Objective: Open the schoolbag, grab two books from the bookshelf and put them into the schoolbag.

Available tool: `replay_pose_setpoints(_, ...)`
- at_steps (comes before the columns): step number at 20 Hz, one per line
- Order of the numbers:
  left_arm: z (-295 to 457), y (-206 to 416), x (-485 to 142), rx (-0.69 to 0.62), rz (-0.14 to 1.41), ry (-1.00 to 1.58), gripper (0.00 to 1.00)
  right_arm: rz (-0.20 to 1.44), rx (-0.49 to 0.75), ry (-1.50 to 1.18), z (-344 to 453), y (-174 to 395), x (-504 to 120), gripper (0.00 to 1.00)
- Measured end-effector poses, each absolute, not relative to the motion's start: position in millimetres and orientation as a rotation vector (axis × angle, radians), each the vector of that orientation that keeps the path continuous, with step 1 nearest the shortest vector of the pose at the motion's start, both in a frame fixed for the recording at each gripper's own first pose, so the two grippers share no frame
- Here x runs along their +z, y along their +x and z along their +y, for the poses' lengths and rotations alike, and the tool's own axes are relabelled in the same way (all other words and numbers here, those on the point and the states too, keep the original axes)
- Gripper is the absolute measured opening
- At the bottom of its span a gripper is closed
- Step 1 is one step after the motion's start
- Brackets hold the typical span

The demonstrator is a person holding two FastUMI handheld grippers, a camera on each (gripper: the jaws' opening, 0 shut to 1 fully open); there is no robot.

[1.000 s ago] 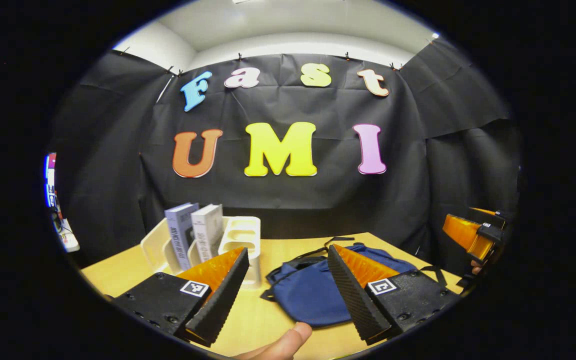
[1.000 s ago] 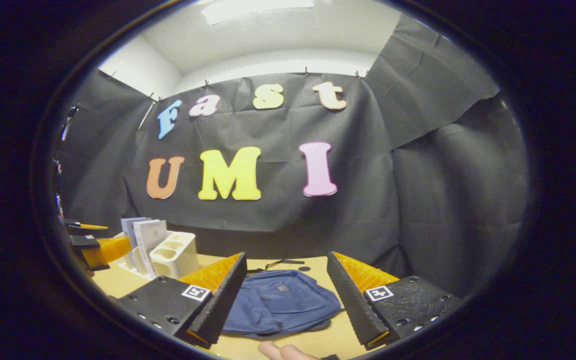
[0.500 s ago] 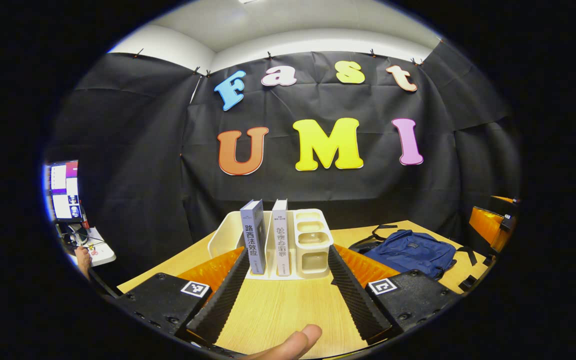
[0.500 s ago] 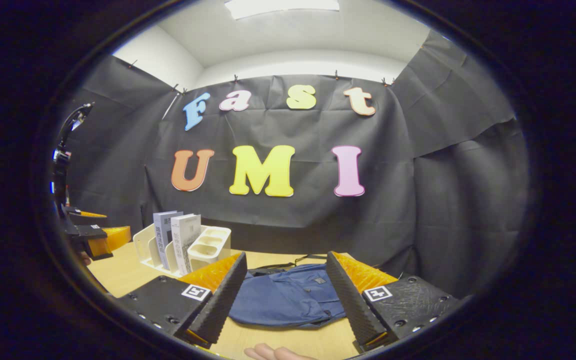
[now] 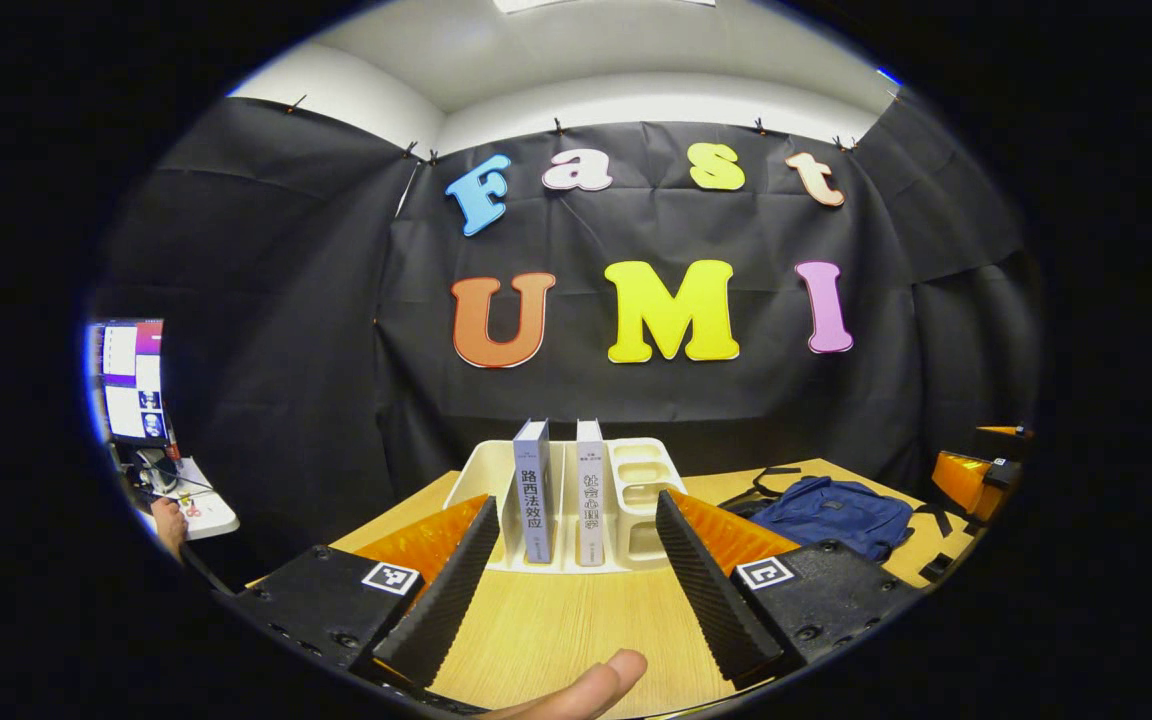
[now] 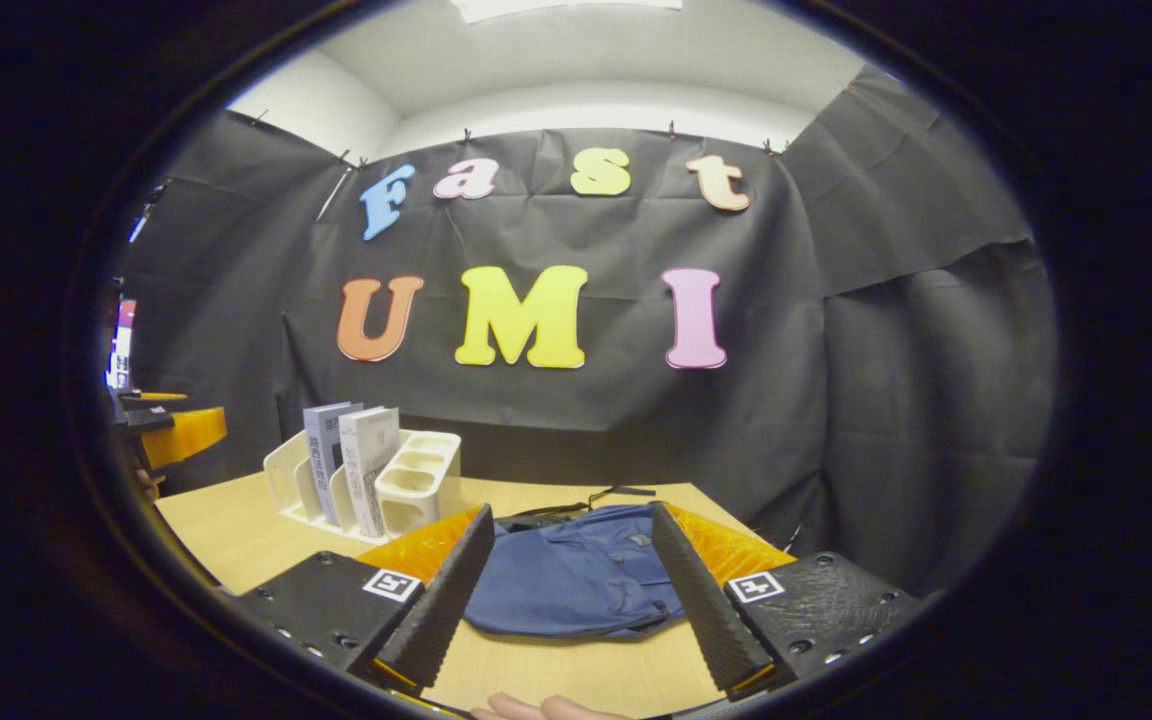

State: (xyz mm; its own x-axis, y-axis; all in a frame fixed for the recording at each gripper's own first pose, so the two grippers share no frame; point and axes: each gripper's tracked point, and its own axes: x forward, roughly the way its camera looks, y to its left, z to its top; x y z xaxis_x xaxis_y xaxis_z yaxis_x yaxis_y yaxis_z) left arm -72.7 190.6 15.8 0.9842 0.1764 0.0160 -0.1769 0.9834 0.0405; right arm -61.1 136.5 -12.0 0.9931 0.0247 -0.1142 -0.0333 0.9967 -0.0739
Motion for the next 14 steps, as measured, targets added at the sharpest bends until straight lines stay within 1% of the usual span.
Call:
replay_pose_setpoints(6,190,-69,9,0.170,0.010,0.042,0.99,0.131,0.032,-0.103,135,-63,-18,0.98)
replay_pose_setpoints(7,189,-68,8,0.170,0.014,0.041,0.99,0.135,0.037,-0.108,136,-64,-20,0.96)
replay_pose_setpoints(8,188,-66,6,0.166,0.017,0.041,0.99,0.139,0.042,-0.110,137,-63,-21,0.98)
replay_pose_setpoints(9,186,-66,6,0.164,0.020,0.042,0.99,0.143,0.046,-0.110,139,-63,-24,0.98)
replay_pose_setpoints(10,186,-65,5,0.163,0.021,0.045,0.99,0.151,0.052,-0.112,142,-62,-26,0.96)
replay_pose_setpoints(14,181,-63,2,0.150,0.025,0.052,0.99,0.184,0.071,-0.126,157,-50,-46,0.96)
